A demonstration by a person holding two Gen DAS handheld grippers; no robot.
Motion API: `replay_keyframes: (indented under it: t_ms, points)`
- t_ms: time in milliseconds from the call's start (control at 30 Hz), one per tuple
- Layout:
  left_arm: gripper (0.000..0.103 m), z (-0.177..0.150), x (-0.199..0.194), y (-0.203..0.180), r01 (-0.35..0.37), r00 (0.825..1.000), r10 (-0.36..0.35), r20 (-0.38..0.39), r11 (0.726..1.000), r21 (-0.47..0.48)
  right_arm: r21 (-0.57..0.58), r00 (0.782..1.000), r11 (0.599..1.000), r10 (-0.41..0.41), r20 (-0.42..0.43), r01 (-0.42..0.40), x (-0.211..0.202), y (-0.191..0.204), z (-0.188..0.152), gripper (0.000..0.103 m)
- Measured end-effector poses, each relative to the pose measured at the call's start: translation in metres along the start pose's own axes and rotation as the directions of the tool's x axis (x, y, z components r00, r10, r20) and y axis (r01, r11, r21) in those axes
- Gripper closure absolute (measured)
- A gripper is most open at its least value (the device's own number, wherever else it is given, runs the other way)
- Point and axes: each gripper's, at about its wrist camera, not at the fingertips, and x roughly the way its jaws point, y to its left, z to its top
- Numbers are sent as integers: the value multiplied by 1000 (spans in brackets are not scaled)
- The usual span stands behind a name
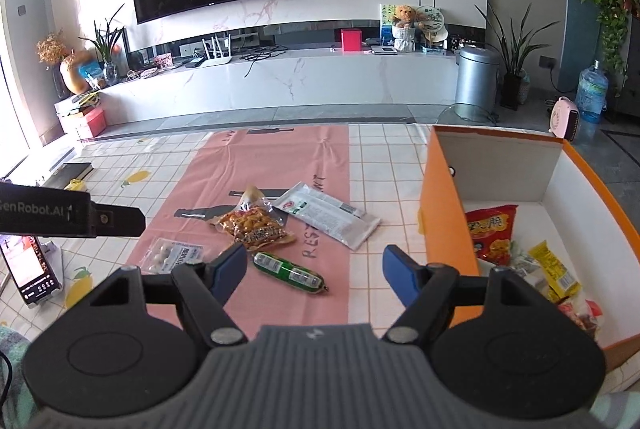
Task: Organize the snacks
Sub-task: 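Move both tools back over the remaining snacks on the table, then grasp the clear yogurt-ball pack with the left tool while the right tool grasps the green sausage stick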
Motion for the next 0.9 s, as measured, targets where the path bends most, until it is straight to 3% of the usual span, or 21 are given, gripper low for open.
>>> replay_keyframes:
  t_ms: [67, 267, 467, 700, 900]
  points:
    - [25, 2, 5, 3, 2, 1000, -2, -4, 1000, -20, -13, 1000, 1000, 1, -14, -1, 11, 3, -1, 15]
    - [23, 6, 37, 7, -11, 998, 10, -65, 1000, -5, -57, 998, 998, -6, -61, 2, 43, 9, -5, 15]
    - [23, 7, 69, 15, -70, 990, 69, -121, 998, -5, -91, 997, 996, -6, -82, -1, 76, 6, -6, 15]
    - [23, 12, 100, 36, -210, 961, 196, -197, 976, -51, -169, 993, 985, 19, -114, -38, 118, 8, -9, 16]
    - [23, 6, 120, 54, -228, 947, 199, -251, 969, -92, -160, 987, 983, 70, -146, -94, 147, 11, -14, 19]
